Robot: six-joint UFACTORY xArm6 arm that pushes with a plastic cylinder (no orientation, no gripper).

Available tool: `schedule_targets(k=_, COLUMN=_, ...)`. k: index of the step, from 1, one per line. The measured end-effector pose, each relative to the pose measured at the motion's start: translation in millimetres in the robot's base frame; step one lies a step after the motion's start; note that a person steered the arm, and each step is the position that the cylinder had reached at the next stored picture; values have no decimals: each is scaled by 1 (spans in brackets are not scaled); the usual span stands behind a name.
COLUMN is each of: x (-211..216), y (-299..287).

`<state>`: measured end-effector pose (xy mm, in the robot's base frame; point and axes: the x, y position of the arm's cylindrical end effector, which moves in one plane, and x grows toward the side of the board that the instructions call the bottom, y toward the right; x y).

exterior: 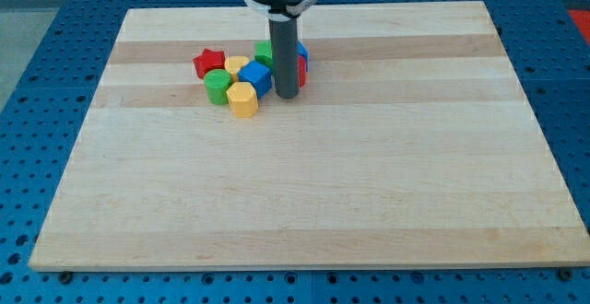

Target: Move the red circle into the the green star

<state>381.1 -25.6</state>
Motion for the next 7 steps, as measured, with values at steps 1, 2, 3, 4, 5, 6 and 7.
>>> schedule_targets(k=1, x=-5, y=3)
schedule_targets(k=2, x=-2, y=22)
schedule_targets(k=3, x=-2, y=60)
schedule_targets(k=4, x=-4, y=85)
schedule_targets(k=5, x=-8, y=74)
schedule_targets(k=6, x=-17, y=59)
schedule_targets(k=7, x=-28, y=58)
